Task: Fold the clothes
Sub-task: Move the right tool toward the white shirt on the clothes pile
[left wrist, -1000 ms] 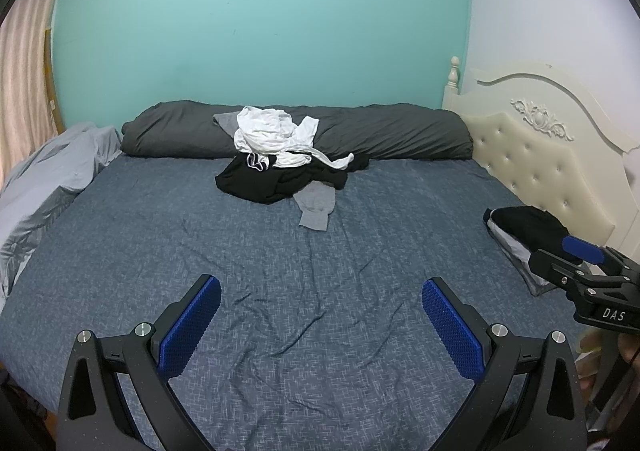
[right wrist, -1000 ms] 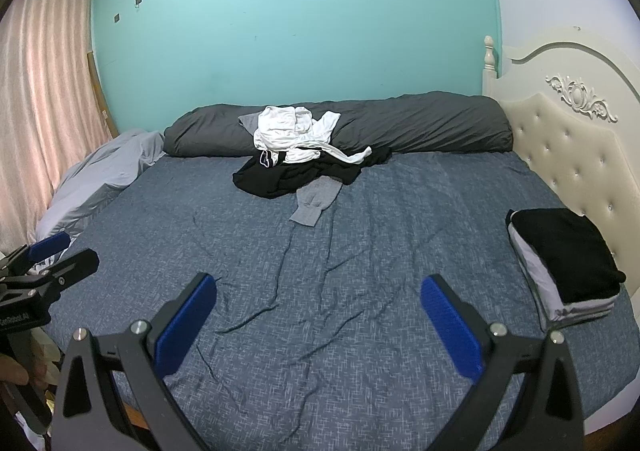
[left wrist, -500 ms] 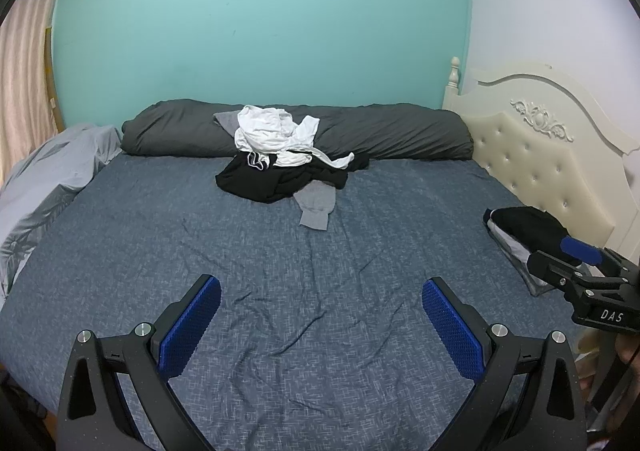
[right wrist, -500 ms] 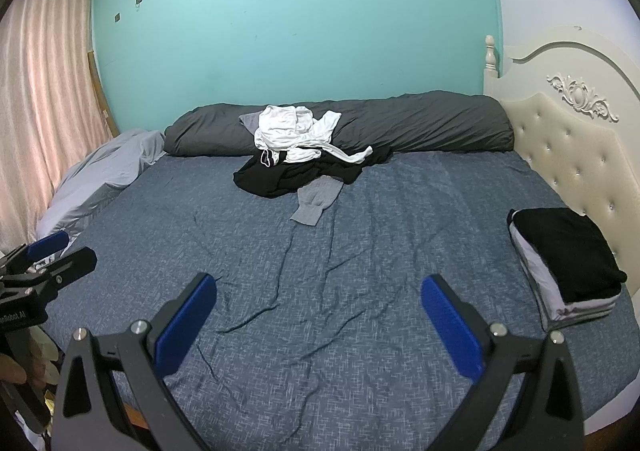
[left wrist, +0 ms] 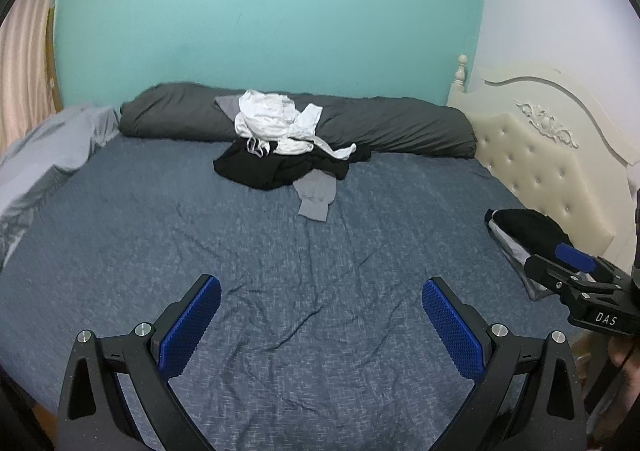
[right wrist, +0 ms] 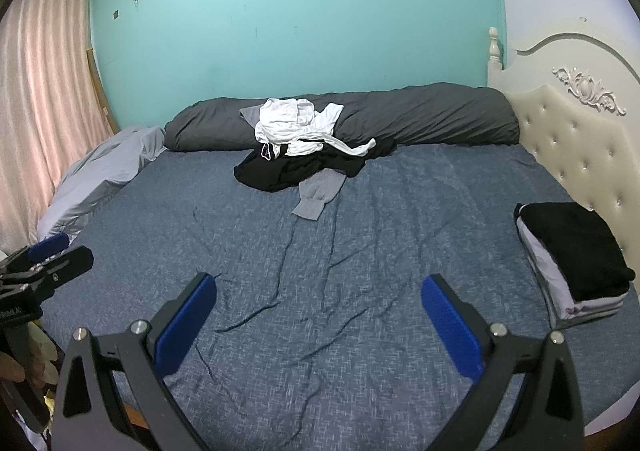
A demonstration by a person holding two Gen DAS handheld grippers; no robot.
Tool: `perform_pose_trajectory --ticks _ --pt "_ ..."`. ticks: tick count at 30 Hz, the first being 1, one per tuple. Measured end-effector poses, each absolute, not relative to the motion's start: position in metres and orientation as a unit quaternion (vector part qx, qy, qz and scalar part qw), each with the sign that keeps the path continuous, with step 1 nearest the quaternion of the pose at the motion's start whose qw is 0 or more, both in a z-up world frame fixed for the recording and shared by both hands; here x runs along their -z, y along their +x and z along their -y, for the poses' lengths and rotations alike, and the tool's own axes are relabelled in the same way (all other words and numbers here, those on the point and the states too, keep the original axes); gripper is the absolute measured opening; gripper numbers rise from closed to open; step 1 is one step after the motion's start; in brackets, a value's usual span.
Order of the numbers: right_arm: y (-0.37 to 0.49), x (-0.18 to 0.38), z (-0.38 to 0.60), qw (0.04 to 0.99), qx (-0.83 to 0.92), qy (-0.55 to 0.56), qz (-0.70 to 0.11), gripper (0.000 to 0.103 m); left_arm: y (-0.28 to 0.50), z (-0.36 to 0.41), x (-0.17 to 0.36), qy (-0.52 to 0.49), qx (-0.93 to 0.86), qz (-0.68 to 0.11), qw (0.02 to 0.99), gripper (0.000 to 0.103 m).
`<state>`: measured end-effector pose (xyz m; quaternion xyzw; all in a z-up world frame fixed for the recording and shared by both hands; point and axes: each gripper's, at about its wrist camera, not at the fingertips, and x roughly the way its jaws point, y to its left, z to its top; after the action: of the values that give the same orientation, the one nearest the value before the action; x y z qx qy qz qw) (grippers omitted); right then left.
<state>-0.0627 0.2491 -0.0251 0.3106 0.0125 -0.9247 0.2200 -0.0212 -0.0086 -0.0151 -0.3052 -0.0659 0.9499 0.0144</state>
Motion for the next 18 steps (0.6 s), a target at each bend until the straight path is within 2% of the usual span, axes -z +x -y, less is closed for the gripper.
perform_pose_trajectory --ticks 8,18 --pt "-0.098 0.050 -0.231 0.236 0.917 0.322 -0.015 0.103 -0.061 0.029 0.041 -0.311 -0.946 0.090 0.011 0.103" --pt "-0.182 0.085 -0.196 0.265 0.901 0.343 -0.008 0.103 -0.143 0.069 0.082 -0.316 -0.942 0.115 -0.001 0.103"
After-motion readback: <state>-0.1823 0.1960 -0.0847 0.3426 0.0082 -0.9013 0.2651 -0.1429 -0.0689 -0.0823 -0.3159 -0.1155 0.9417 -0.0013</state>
